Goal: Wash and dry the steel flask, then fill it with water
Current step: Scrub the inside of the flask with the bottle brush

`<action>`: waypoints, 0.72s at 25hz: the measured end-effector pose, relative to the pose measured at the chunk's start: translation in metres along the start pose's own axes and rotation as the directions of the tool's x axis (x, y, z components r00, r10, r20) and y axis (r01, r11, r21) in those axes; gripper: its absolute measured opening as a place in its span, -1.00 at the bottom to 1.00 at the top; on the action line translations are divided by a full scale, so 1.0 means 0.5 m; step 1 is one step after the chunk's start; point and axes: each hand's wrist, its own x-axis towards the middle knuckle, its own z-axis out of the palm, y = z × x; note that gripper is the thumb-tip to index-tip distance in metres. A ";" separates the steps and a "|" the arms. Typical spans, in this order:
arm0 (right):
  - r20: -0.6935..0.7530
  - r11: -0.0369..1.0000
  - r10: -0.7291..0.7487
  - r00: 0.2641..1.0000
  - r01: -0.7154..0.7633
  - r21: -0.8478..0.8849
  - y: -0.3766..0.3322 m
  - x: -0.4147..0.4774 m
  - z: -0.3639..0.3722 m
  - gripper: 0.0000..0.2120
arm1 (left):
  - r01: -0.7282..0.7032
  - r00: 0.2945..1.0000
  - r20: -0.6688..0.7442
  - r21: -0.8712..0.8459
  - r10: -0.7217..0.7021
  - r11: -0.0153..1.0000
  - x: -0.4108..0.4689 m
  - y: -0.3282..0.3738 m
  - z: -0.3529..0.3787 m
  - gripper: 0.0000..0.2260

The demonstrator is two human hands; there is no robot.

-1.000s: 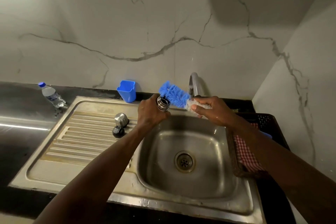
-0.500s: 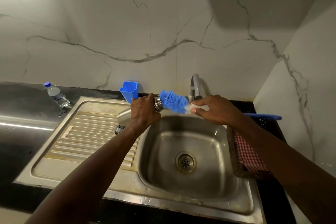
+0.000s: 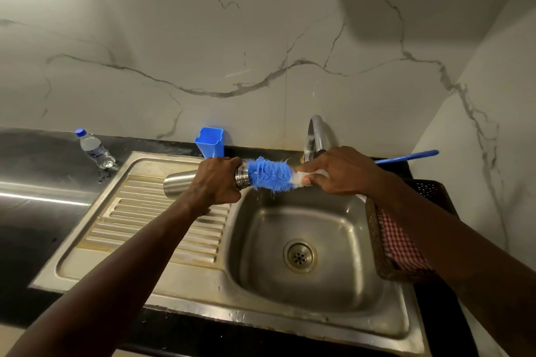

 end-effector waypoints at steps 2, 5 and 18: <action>0.055 0.999 -0.016 0.998 0.013 0.053 0.002 0.005 0.001 -0.64 | -0.002 1.000 0.011 -0.010 0.002 1.000 -0.004 0.000 0.001 -0.63; 0.081 0.999 -0.006 0.997 0.002 0.052 0.010 0.014 0.005 -0.63 | 0.009 1.000 -0.004 -0.025 -0.009 1.000 -0.008 0.000 0.002 -0.65; 0.143 0.648 0.104 0.984 -0.176 0.741 0.034 0.016 0.058 -0.80 | -0.157 0.980 -0.142 -0.108 0.141 0.982 -0.033 -0.014 0.001 -0.67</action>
